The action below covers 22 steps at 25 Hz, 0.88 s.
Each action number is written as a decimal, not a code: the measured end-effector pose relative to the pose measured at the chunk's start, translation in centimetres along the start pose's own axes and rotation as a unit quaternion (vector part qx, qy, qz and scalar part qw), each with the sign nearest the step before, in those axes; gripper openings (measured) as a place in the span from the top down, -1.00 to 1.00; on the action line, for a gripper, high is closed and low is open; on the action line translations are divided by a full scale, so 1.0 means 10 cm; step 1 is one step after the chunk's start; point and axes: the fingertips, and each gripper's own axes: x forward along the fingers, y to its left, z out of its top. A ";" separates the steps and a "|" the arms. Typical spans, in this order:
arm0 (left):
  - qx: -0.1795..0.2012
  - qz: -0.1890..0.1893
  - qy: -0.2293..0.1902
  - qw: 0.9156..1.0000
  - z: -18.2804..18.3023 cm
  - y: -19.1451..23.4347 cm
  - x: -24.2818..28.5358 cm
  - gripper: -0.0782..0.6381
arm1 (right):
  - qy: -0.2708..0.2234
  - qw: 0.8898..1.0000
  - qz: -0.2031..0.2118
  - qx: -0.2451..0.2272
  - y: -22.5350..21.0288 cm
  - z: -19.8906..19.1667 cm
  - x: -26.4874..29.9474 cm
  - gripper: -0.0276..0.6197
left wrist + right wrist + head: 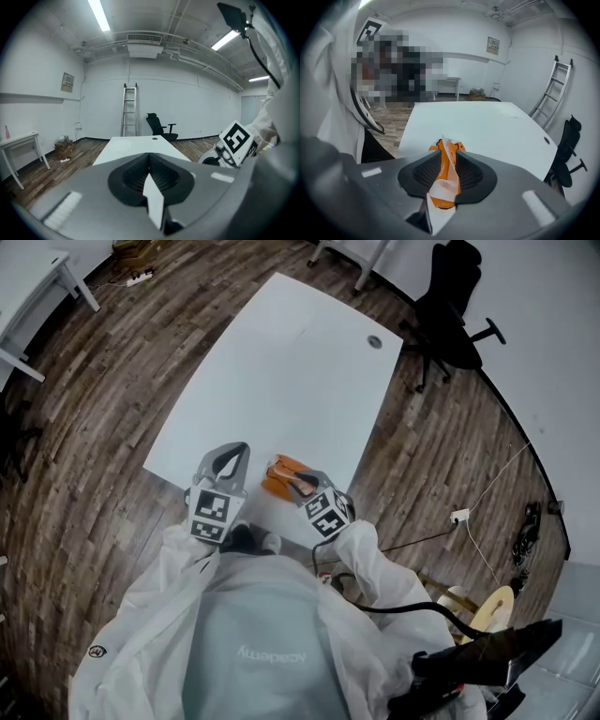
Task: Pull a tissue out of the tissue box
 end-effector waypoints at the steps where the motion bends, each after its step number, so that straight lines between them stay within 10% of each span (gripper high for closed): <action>1: -0.001 0.002 0.000 1.000 0.00 0.01 0.00 0.78 | 0.004 1.000 0.002 0.000 0.00 -0.02 0.02 0.61; 22: -0.010 0.009 0.007 1.000 -0.09 0.03 -0.05 0.78 | 0.031 0.999 0.002 -0.009 0.01 -0.14 0.20 0.76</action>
